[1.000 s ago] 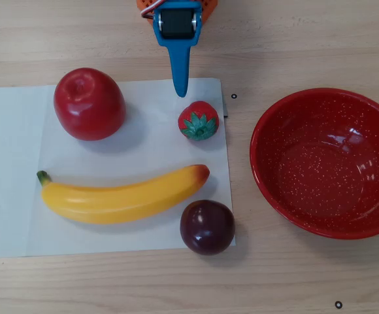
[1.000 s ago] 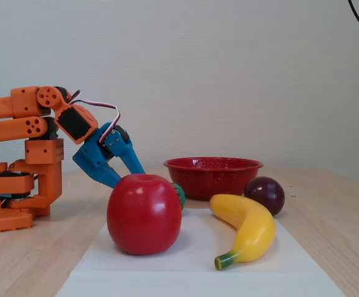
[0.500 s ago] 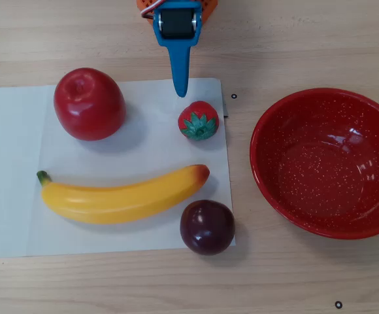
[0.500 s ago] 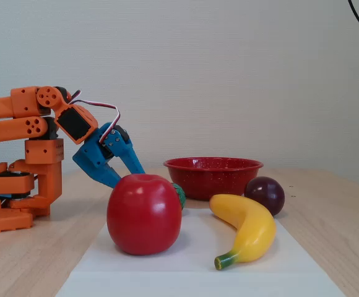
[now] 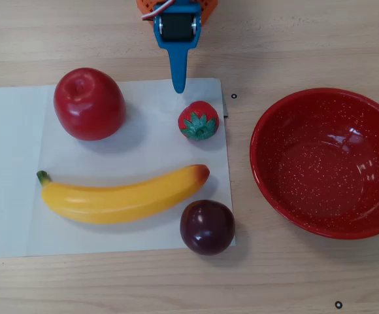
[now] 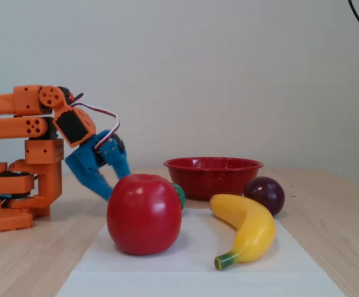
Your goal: Grasp the banana and put it in the red bowl
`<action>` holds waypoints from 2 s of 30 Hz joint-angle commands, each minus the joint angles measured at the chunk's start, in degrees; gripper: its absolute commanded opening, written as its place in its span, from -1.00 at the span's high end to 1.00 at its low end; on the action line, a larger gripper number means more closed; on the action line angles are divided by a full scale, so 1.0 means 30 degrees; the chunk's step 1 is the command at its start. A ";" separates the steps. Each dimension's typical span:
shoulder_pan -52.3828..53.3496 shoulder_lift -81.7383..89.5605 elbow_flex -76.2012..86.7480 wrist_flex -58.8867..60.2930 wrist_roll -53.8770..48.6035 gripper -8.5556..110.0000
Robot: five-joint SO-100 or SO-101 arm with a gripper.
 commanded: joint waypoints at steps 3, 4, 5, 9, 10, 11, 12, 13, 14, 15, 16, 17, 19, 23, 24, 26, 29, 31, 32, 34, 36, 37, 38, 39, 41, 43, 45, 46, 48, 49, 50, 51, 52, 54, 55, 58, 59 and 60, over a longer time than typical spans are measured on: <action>-0.0205 -0.2461 -0.6182 0.2051 0.0381 0.85; -0.0205 -0.3047 -0.7090 0.2666 0.0410 0.85; -0.0234 -0.3574 -0.7939 0.3164 0.0469 0.85; -0.0410 -0.5918 -1.1309 0.4863 0.0410 0.85; -0.0469 -0.6533 -1.2188 0.5215 0.0410 0.85; -0.0527 -0.7178 -1.3066 0.5596 0.0469 0.85; -0.0586 -0.7852 -1.3916 0.5977 0.0527 0.85; -0.0674 -0.8613 -1.4795 0.6357 0.0527 0.85; -0.0762 -0.9463 -1.5703 0.6768 0.0586 0.85; -0.0850 -1.0371 -1.6611 0.7119 0.0762 0.85; -0.0996 -1.1162 -1.7461 0.7471 0.0937 0.85; -0.1113 -1.1953 -1.8281 0.7822 0.1084 0.85; -0.1523 -1.3330 -1.9834 0.8203 0.1406 0.85; -0.2373 -1.5791 -2.2529 0.8701 0.1963 0.85; -0.2549 -1.6377 -2.3145 0.8818 0.2109 0.85; -0.2930 -1.7461 -2.4258 0.8965 0.2490 0.85; -0.3340 -1.9277 -2.5986 0.9404 0.2754 0.85; -0.3516 -2.0479 -2.7041 0.9434 0.3252 0.85; -0.3574 -2.1064 -2.7598 0.9492 0.3428 0.85; -0.3691 -2.2207 -2.8652 0.9521 0.3867 0.85; -0.3721 -2.3525 -2.9971 0.9844 0.4219 0.85; -0.3721 -2.4199 -3.0703 1.0137 0.4541 0.85; -0.3721 -2.4873 -3.1494 1.0400 0.4775 0.85; -0.3721 -2.5547 -3.2314 1.0635 0.4863 0.85; -0.3779 -2.7041 -3.4043 1.1162 0.5010 0.85; -0.3838 -2.8477 -3.5830 1.1748 0.5039 0.84; -0.3926 -2.9824 -3.7383 1.2246 0.4893 0.79; -0.3984 -3.0439 -3.8115 1.2480 0.4863 0.77; -0.4102 -3.1523 -3.9375 1.2744 0.4834 0.72; -0.4160 -3.1992 -3.9902 1.2891 0.4893 0.67; -0.4219 -3.2432 -4.0371 1.3096 0.4980 0.60; -0.4307 -3.2842 -4.0811 1.3184 0.5156 0.55; -0.4336 -3.3223 -4.1162 1.3242 0.5215 0.51; -0.4424 -3.3867 -4.1689 1.3242 0.5215 0.41; -0.4482 -3.4160 -4.1865 1.3271 0.5273 0.35; -0.4658 -3.4834 -4.2217 1.3242 0.5449 0.16; -0.4717 -3.5068 -4.2246 1.3213 0.5449 0.12; -0.4746 -3.5244 -4.2246 1.3213 0.5479 0.05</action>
